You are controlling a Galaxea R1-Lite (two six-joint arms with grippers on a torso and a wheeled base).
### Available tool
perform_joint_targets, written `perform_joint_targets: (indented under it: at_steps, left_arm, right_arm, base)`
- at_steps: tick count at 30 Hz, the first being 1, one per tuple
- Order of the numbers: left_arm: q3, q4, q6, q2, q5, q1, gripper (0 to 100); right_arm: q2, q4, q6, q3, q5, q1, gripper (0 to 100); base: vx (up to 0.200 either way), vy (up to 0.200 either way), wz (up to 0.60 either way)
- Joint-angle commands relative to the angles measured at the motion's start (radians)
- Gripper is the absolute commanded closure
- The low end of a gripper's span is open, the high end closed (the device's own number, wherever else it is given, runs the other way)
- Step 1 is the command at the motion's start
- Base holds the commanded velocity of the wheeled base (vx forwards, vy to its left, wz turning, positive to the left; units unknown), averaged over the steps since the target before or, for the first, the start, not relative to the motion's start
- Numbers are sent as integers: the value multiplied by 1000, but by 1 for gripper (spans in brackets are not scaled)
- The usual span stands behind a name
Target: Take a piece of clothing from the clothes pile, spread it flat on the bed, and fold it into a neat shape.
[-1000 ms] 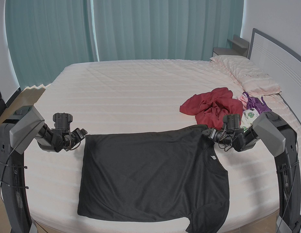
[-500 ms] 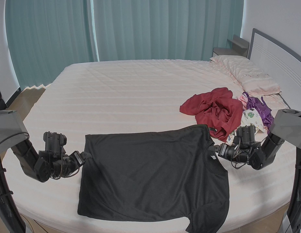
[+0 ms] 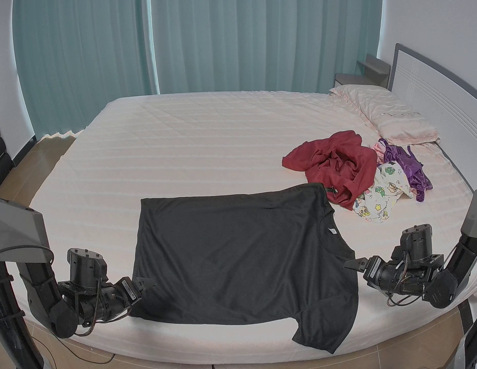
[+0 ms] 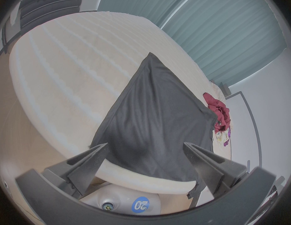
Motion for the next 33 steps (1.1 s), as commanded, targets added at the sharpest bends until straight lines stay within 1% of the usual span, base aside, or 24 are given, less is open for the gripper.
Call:
perform_joint_targets:
  at_steps: [1, 3, 4, 5, 6, 9, 12, 18, 20, 21, 22, 23, 25, 30, 33]
  left_arm:
    - [30, -85, -8, 150, 37, -10, 0]
    - [29, -97, -10, 172, 54, -10, 0]
    - [26, -111, -10, 195, 71, -10, 0]
    - [26, -112, -10, 198, 72, -10, 0]
    - [23, -125, -8, 204, 81, -10, 0]
    - [15, -129, -8, 216, 97, -13, 0]
    - [6, -131, -8, 224, 124, -15, 0]
    - [-57, -131, -12, 252, 141, -32, 0]
    - [-102, -131, -13, 273, 166, -35, 0]
    - [-126, -131, -13, 293, 190, -38, 0]
    - [-129, -131, -13, 296, 193, -38, 0]
    - [-162, -131, -13, 322, 245, -49, 0]
    - [-185, -131, -13, 344, 288, -52, 0]
    - [-180, -131, -12, 345, 293, -56, 0]
    - [-180, -128, 11, 354, 295, -62, 0]
  right_arm:
    - [19, -50, 23, 50, 0, 6, 0]
    - [38, -73, 29, 56, -1, 9, 0]
    - [62, -114, 38, 70, -6, 9, 0]
    - [67, -124, 40, 73, -6, 10, 0]
    - [87, -179, 43, 96, -8, 10, 0]
    - [119, -262, 45, 128, -4, 12, 0]
    - [159, -320, 43, 145, -6, 13, 0]
    - [199, -421, 41, 188, -8, 26, 0]
    - [203, -464, 40, 205, -8, 26, 0]
    - [203, -486, 40, 212, -8, 27, 0]
    - [203, -490, 40, 214, -8, 27, 0]
    - [205, -510, 40, 222, -9, 32, 0]
    - [208, -519, 40, 223, -11, 33, 0]
    - [219, -519, 41, 225, -9, 33, 0]
    - [220, -521, 41, 229, -11, 35, 0]
  base:
    - [-200, 0, 0]
    - [-100, 0, 0]
    - [0, 0, 0]
    - [0, 0, 0]
    - [0, 0, 0]
    - [0, 0, 0]
    - [0, 0, 0]
    - [0, 0, 0]
    - [0, 0, 0]
    - [0, 0, 0]
    - [0, 0, 0]
    - [0, 0, 0]
    - [0, 0, 0]
    - [0, 0, 0]
    - [0, 0, 0]
